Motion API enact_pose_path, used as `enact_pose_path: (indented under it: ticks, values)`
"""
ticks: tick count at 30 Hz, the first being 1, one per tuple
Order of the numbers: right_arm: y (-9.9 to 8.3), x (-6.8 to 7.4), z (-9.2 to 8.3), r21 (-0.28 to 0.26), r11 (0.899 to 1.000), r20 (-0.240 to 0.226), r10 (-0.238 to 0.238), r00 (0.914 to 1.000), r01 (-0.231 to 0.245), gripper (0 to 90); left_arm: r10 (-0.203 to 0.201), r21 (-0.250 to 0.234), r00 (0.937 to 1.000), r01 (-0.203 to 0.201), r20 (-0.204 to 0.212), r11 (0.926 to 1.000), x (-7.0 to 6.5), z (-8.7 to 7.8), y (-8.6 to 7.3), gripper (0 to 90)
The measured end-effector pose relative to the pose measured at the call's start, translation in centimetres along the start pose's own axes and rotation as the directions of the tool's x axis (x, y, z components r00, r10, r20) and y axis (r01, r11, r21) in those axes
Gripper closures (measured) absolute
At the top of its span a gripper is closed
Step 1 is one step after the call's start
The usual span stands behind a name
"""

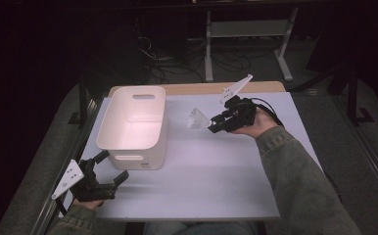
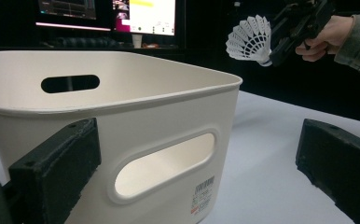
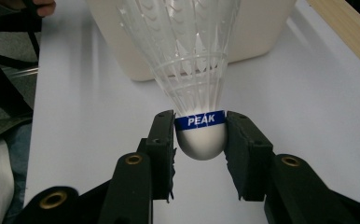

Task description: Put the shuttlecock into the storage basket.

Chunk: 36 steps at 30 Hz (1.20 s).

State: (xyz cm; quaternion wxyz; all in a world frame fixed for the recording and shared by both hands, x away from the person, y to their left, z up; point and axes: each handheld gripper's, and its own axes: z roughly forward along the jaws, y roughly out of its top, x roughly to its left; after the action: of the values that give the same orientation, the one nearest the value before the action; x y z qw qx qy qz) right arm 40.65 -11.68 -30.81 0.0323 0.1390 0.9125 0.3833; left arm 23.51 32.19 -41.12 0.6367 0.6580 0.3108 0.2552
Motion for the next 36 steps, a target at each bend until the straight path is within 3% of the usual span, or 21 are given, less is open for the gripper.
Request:
enact_pose_path:
  ticks: [16, 36]
  values:
    - [2.4, 2.0, 1.0, -0.021, 0.998, -0.029, -0.062, 0.9977, 0.061, 62.9, 0.002, -0.003, 1.0000, -0.002, 0.005, 1.0000, 0.0, 0.0, 0.0, 0.0]
    - [4.8, 3.4, 2.0, -0.064, 0.995, -0.057, -0.083, 0.9949, 0.080, 62.8, 0.004, -0.001, 1.0000, -0.004, 0.002, 1.0000, 0.0, -0.1, 0.0, 0.0]
